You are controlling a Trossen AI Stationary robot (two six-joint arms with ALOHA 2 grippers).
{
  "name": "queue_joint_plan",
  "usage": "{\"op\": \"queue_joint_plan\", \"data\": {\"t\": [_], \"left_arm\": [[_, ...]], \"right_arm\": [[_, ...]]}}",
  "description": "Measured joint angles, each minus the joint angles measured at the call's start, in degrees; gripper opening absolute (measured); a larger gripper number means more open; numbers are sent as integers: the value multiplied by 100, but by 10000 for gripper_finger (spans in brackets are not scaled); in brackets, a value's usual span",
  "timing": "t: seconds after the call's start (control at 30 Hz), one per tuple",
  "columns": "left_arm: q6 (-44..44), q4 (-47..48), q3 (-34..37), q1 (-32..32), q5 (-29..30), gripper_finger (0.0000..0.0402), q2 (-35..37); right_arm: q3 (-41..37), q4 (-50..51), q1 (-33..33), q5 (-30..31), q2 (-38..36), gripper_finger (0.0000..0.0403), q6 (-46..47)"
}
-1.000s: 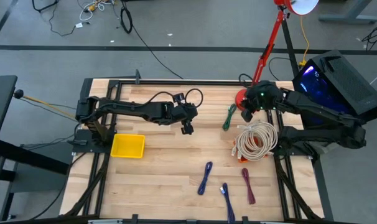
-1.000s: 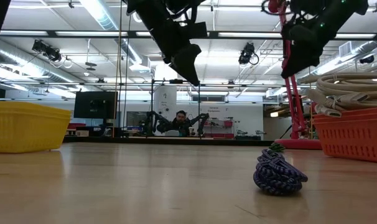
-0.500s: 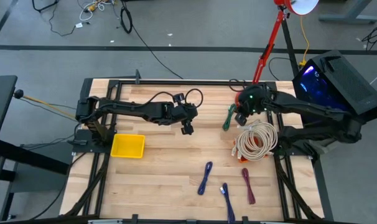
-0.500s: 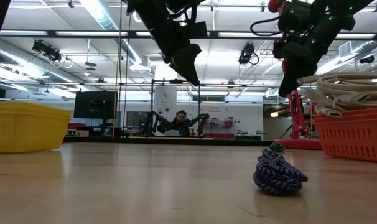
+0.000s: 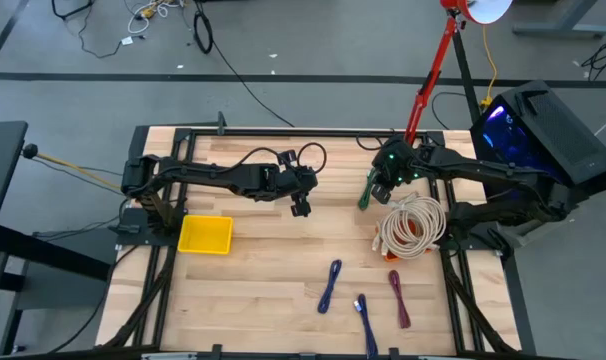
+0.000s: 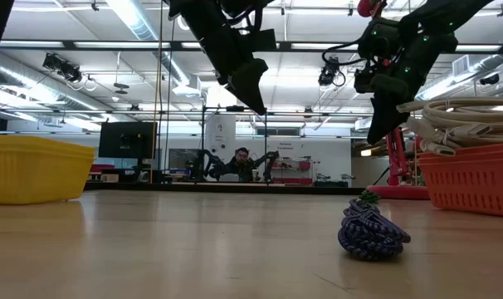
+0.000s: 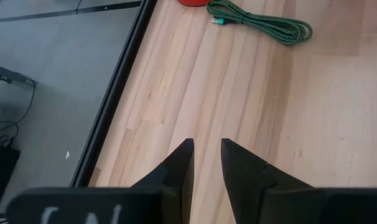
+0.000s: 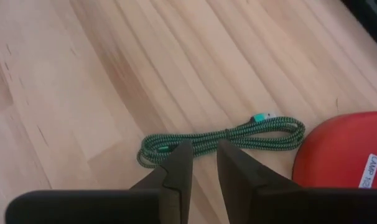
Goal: Pick & Place USB Port
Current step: Put the black and green charger cable into the yellow bin
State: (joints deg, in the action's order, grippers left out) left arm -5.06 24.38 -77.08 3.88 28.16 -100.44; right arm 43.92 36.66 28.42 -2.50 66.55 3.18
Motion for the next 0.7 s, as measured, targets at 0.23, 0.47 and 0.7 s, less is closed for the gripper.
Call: {"op": "queue_joint_plan", "data": {"t": [0.23,0.47,0.7], "left_arm": [[0,0,0,0,0,85,0],[-8,-2,0,0,0,85,0],[-13,-4,0,0,0,85,0]], "right_arm": [[-1,45,-2,-191,213,74,-597],[3,-173,0,-493,220,93,-817],[3,-374,-149,-496,220,111,-899]]}}
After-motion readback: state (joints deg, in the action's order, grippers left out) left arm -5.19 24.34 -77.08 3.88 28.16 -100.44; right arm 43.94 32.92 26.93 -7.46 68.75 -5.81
